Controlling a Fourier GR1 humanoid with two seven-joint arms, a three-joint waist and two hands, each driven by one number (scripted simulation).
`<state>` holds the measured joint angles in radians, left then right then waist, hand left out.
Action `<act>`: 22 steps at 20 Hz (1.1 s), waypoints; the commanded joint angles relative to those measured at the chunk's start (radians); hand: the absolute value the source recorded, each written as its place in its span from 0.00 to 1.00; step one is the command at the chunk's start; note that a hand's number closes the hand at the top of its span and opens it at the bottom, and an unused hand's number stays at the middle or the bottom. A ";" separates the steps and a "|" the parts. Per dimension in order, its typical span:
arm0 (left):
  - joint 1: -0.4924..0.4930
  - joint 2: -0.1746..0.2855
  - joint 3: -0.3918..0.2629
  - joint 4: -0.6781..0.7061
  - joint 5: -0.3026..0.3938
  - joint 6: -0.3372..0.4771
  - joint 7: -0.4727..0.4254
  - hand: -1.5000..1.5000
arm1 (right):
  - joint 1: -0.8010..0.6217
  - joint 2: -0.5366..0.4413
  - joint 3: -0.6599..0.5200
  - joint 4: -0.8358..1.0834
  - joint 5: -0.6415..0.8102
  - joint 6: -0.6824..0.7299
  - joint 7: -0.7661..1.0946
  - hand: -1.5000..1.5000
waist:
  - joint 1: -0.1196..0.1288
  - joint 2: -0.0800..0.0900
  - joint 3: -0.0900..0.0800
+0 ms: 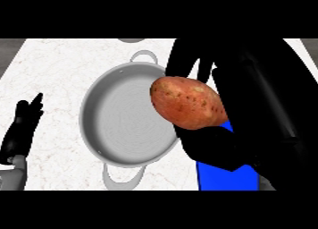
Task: Pick the sweet potato from the tray and place it in the pot
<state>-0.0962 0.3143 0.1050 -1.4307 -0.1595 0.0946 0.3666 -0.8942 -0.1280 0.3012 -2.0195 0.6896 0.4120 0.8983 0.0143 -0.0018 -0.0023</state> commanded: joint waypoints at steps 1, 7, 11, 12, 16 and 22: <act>-0.040 -0.012 -0.003 0.030 -0.019 0.009 0.008 0.50 | -0.076 0.107 0.027 0.127 0.022 -0.006 0.055 1.00 | -0.008 0.001 0.001; -0.041 0.054 0.056 0.036 0.035 -0.065 0.004 0.50 | -0.101 0.126 0.154 0.389 -0.002 -0.170 0.022 1.00 | 0.008 0.004 0.001; -0.013 0.008 0.007 -0.031 -0.009 -0.026 0.033 0.50 | -0.087 0.127 0.094 0.548 -0.096 -0.242 -0.027 1.00 | 0.017 0.005 0.002; 0.002 0.000 0.005 -0.048 0.002 -0.034 0.036 0.50 | -0.050 0.128 0.162 0.550 -0.104 -0.269 0.010 1.00 | 0.016 0.003 0.002; 0.001 0.023 0.029 -0.055 0.008 -0.049 0.033 0.50 | -0.061 0.128 0.232 0.628 -0.201 -0.408 -0.016 0.00 | 0.015 0.003 0.002; -0.026 -0.008 0.012 -0.018 0.002 -0.044 0.013 0.50 | -0.073 0.128 0.181 0.625 -0.330 -0.671 -0.106 0.00 | 0.018 0.006 0.002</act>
<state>-0.1106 0.3107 0.1211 -1.4542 -0.1668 0.0665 0.3874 -0.9480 -0.0008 0.4941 -1.4118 0.4410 -0.1077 0.8171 0.0262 0.0035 -0.0003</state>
